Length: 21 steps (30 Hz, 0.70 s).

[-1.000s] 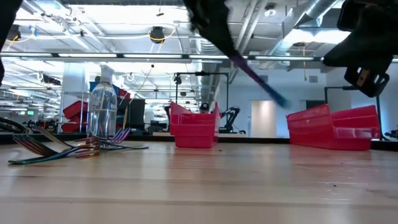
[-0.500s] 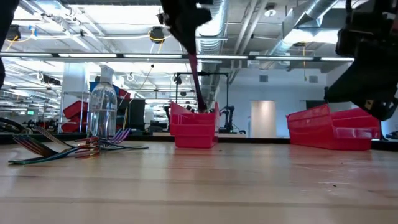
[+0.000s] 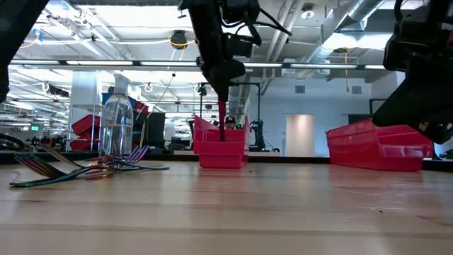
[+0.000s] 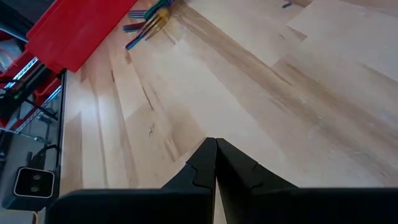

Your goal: Sort silverware

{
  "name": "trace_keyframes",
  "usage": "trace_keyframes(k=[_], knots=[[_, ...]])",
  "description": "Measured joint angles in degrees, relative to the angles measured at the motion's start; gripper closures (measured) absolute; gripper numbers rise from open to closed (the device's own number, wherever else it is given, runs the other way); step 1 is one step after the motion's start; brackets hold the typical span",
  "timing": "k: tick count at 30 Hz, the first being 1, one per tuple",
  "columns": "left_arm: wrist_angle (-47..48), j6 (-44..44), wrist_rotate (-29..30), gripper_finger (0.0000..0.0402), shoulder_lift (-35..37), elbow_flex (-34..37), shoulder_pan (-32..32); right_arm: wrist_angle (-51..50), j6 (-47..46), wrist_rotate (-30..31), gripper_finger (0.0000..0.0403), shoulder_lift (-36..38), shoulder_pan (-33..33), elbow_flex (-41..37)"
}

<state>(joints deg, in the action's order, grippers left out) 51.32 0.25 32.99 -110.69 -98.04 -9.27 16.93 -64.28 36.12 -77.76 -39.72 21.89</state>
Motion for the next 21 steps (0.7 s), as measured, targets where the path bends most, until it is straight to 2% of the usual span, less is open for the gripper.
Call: trace_keyframes(k=[4,8,13,17,19,21], knots=[[1.9,2.7,-7.3,0.0315,0.2,0.0,-0.8,-0.5,0.3,0.0,0.0403,0.0,0.3,0.0],[12.0,-2.8,-9.4,0.0278,0.2,-0.5,0.6,-2.0,0.3,0.0,0.0403,0.0,0.8,0.0],[25.8,-13.5,-10.1,0.0271,1.0,-2.3,6.6,-2.2,1.6,0.0,0.0403,0.0,1.2,0.0],[24.5,-16.1,-7.0,0.0271,2.7,-2.4,11.0,-3.1,3.0,0.1,0.0403,0.0,2.1,0.0],[23.2,-19.4,-7.4,0.0272,3.1,-2.4,12.5,-3.1,4.0,0.0,0.0403,0.0,2.8,0.0],[23.9,-24.7,-10.5,0.0272,3.2,-2.4,14.3,-3.2,4.2,0.0,0.0403,0.0,3.3,0.0]])
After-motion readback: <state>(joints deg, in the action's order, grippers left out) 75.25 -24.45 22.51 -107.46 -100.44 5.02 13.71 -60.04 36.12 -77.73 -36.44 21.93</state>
